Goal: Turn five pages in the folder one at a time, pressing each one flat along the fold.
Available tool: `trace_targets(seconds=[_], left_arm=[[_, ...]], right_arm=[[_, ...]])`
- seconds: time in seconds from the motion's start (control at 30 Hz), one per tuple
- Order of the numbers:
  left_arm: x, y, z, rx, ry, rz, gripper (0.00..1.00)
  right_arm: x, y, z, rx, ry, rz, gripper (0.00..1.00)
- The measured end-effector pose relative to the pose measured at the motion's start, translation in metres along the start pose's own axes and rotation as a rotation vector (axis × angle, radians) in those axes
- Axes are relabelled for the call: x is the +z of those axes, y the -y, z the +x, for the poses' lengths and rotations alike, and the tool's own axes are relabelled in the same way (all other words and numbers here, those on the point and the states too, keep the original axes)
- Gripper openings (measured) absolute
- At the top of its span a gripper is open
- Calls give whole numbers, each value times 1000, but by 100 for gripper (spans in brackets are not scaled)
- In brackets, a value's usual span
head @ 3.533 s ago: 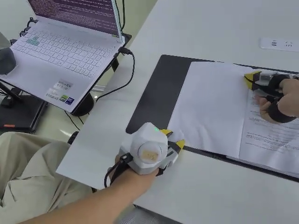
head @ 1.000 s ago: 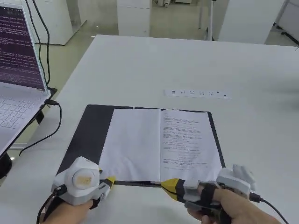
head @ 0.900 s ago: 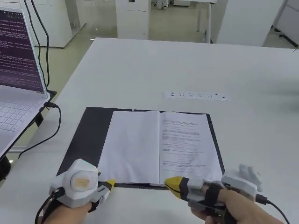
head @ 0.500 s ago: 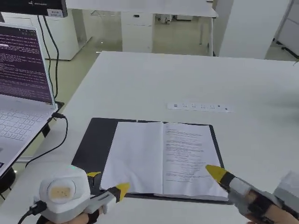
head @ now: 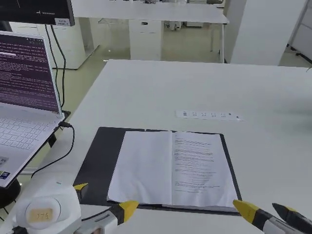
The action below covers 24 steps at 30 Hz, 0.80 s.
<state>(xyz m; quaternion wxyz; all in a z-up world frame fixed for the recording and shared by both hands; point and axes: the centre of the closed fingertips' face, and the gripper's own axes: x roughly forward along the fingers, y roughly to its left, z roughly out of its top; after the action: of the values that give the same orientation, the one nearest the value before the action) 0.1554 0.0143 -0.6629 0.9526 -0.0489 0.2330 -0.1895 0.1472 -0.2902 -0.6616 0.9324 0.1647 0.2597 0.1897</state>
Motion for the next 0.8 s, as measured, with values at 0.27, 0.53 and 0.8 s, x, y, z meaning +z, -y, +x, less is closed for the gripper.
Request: trace_targets(seconds=[0.27, 0.53, 0.8], left_arm=[[-10, -1, -13, 23, -23, 11, 99], [-11, -8, -23, 36, -31, 12, 99], [-14, -4, -11, 29, -48, 22, 99]], right_arm=[[-4, 0, -4, 18, -7, -82, 95], [-3, 1, -7, 37, 3, -73, 100], [-7, -2, -6, 53, -13, -67, 97]])
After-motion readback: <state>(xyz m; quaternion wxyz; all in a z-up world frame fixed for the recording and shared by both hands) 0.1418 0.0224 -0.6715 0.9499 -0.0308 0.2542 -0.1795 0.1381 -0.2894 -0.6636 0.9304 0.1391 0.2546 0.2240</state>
